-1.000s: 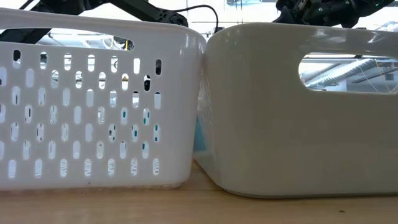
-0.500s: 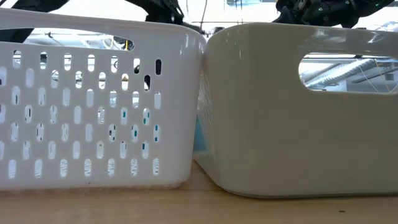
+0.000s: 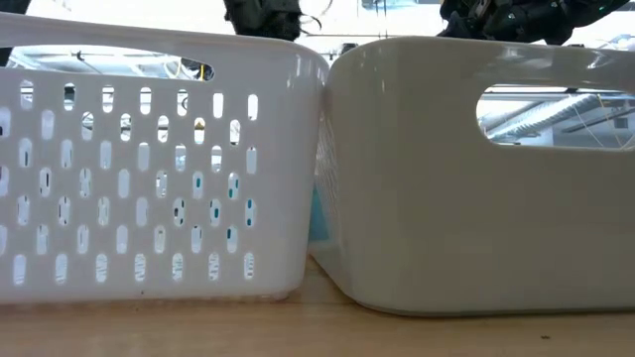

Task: Pick & Place Toothbrushes
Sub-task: Put the blue toothbrush into the blue bin

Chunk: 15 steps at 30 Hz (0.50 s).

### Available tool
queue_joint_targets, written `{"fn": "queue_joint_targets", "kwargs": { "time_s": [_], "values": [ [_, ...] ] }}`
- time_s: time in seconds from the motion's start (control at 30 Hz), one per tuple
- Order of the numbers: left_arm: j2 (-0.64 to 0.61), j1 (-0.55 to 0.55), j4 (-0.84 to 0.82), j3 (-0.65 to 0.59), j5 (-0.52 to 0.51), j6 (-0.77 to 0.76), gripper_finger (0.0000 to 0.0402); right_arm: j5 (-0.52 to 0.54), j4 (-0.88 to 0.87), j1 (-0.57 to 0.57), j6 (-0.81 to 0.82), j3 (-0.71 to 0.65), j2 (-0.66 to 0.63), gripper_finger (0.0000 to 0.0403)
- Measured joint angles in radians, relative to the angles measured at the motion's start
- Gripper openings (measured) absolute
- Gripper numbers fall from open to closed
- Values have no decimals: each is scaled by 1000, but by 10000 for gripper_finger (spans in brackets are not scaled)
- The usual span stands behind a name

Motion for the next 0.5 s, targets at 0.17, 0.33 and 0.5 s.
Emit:
{"fn": "queue_joint_targets", "kwargs": {
  "time_s": [0.17, 0.33, 0.5],
  "values": [
    [-59, -14, 2, 0, -56, 1, 88, 0, 0, 0, 0, 0, 0, 0],
    [-102, -41, -18, 0, -71, -42, 15, 0, -1, 0, 0, 0, -6, 0],
    [-127, -65, -212, 0, -132, -275, 8, 0, -2, 0, 0, 0, -26, 0]
  ]
}}
